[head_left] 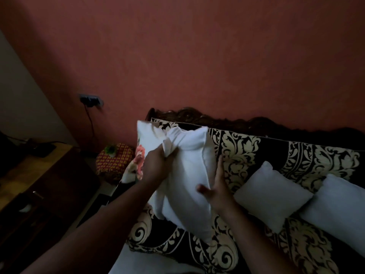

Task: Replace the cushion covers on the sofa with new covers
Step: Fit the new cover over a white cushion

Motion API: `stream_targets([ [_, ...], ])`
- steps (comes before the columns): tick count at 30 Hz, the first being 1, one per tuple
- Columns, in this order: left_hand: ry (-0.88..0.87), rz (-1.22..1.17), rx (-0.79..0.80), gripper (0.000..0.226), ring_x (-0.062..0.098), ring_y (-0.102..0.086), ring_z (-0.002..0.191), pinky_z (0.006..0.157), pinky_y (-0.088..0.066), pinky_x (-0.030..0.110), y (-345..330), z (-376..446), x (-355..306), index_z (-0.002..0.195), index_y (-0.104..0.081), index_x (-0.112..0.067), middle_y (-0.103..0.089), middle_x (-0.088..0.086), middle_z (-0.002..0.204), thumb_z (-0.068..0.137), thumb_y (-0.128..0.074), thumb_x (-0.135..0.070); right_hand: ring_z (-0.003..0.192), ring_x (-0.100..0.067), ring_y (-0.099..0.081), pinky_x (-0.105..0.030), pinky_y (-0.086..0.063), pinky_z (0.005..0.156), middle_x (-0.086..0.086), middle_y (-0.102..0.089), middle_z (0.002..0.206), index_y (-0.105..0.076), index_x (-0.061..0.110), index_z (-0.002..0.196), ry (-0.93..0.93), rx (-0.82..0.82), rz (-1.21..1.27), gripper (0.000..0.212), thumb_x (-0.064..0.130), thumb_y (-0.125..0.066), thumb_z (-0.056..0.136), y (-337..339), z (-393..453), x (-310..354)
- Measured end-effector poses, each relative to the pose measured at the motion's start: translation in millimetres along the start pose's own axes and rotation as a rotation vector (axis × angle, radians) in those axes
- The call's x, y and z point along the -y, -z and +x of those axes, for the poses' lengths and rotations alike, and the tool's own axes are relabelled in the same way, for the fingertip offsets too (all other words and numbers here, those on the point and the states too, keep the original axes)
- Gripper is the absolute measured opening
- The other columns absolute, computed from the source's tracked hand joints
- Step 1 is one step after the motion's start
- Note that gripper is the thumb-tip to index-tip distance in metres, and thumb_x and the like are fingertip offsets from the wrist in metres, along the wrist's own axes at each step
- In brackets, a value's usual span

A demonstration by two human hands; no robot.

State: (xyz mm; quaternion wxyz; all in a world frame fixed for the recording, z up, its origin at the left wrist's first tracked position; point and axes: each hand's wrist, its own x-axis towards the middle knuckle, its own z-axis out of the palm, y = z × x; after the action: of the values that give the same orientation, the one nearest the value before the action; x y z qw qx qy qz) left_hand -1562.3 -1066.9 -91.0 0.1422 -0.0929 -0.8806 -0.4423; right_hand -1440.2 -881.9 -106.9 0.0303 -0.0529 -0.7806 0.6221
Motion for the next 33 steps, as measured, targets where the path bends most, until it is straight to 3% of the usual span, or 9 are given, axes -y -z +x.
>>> stream_targets([
  [3,0.02,-0.119,0.075,0.024,0.02,-0.071,0.087,0.073,-0.055,0.034,-3.7,0.9,-12.8,0.088,-0.068,-0.022,-0.075,0.0,0.087,0.091,-0.07,-0.046,0.152,-0.018,-0.014,-0.037,-0.028,0.117,0.003,0.002,0.169,0.023,0.03,0.157,-0.135,-0.099,-0.081,0.168,0.077,-0.085,0.037,-22.8,-6.5,-16.5],
  [6,-0.02,-0.123,0.173,0.028,0.017,-0.07,0.093,0.079,-0.057,0.038,-8.9,-6.7,-24.8,0.096,-0.07,-0.024,-0.076,-0.002,0.095,0.088,-0.068,-0.051,0.146,-0.02,-0.033,-0.043,-0.036,0.117,-0.003,-0.026,0.163,-0.003,0.024,0.16,-0.225,-0.271,-0.028,0.161,0.058,-0.098,0.035,-19.7,15.5,-23.8],
  [11,-0.023,0.069,0.205,0.046,0.025,-0.065,0.083,0.067,-0.049,0.037,2.6,9.3,-33.9,0.108,-0.055,-0.019,-0.069,0.002,0.088,0.091,-0.062,-0.06,0.093,-0.004,-0.07,-0.027,-0.059,0.08,0.001,-0.072,0.114,-0.068,0.022,0.111,-0.221,-0.334,0.183,0.069,0.029,-0.101,0.052,-9.1,22.9,-29.7],
  [15,0.306,0.023,0.182,0.037,0.031,-0.067,0.106,0.088,-0.054,0.037,22.1,33.5,-17.2,0.114,-0.066,-0.018,-0.069,0.014,0.109,0.094,-0.065,-0.049,0.097,-0.016,-0.073,-0.038,-0.061,0.083,0.0,-0.075,0.111,-0.068,0.018,0.119,-0.22,-0.354,0.252,0.079,0.031,-0.099,0.048,-24.4,2.4,-40.9],
  [17,0.262,0.142,0.221,0.021,0.034,-0.069,0.102,0.086,-0.055,0.036,27.0,33.4,-9.6,0.089,-0.074,-0.016,-0.074,0.014,0.101,0.097,-0.061,-0.031,0.102,-0.017,-0.072,-0.039,-0.061,0.086,0.004,-0.075,0.113,-0.065,0.022,0.123,-0.209,-0.321,0.244,0.08,0.026,-0.1,0.051,-30.2,-5.4,-49.1],
  [19,0.211,0.22,0.226,0.025,0.035,-0.069,0.101,0.085,-0.054,0.035,24.7,28.3,-6.1,0.096,-0.079,-0.014,-0.075,0.015,0.105,0.098,-0.055,-0.023,0.106,-0.014,-0.07,-0.03,-0.059,0.085,0.007,-0.073,0.114,-0.063,0.025,0.124,-0.204,-0.256,0.163,0.079,0.022,-0.101,0.055,-26.8,-5.4,-54.8],
  [24,0.208,0.043,0.137,0.025,0.031,-0.067,0.106,0.084,-0.048,0.03,12.0,20.8,-9.4,0.105,-0.078,-0.011,-0.075,0.013,0.11,0.097,-0.057,-0.019,0.126,-0.015,-0.053,-0.033,-0.048,0.102,0.006,-0.055,0.135,-0.041,0.018,0.147,-0.187,-0.165,-0.085,0.139,0.076,-0.09,0.03,-18.2,10.2,-35.9],
  [29,0.157,-0.088,0.066,0.026,0.024,-0.071,0.097,0.089,-0.055,0.038,15.5,28.4,-17.9,0.101,-0.078,-0.016,-0.078,0.007,0.101,0.096,-0.058,-0.031,0.112,-0.013,-0.054,-0.025,-0.043,0.089,0.001,-0.057,0.125,-0.041,0.013,0.147,-0.163,-0.237,-0.143,0.116,0.052,-0.096,0.052,-18.8,26.4,-14.0],
  [33,0.045,-0.178,0.133,0.022,0.016,-0.07,0.093,0.082,-0.052,0.027,32.8,52.4,-26.2,0.112,-0.075,-0.017,-0.076,0.007,0.099,0.102,-0.056,-0.013,0.107,-0.02,-0.065,-0.028,-0.048,0.081,0.007,-0.065,0.109,-0.055,0.028,0.135,-0.066,-0.014,-0.389,0.075,0.05,-0.086,0.071,-26.1,23.4,-13.7],
])
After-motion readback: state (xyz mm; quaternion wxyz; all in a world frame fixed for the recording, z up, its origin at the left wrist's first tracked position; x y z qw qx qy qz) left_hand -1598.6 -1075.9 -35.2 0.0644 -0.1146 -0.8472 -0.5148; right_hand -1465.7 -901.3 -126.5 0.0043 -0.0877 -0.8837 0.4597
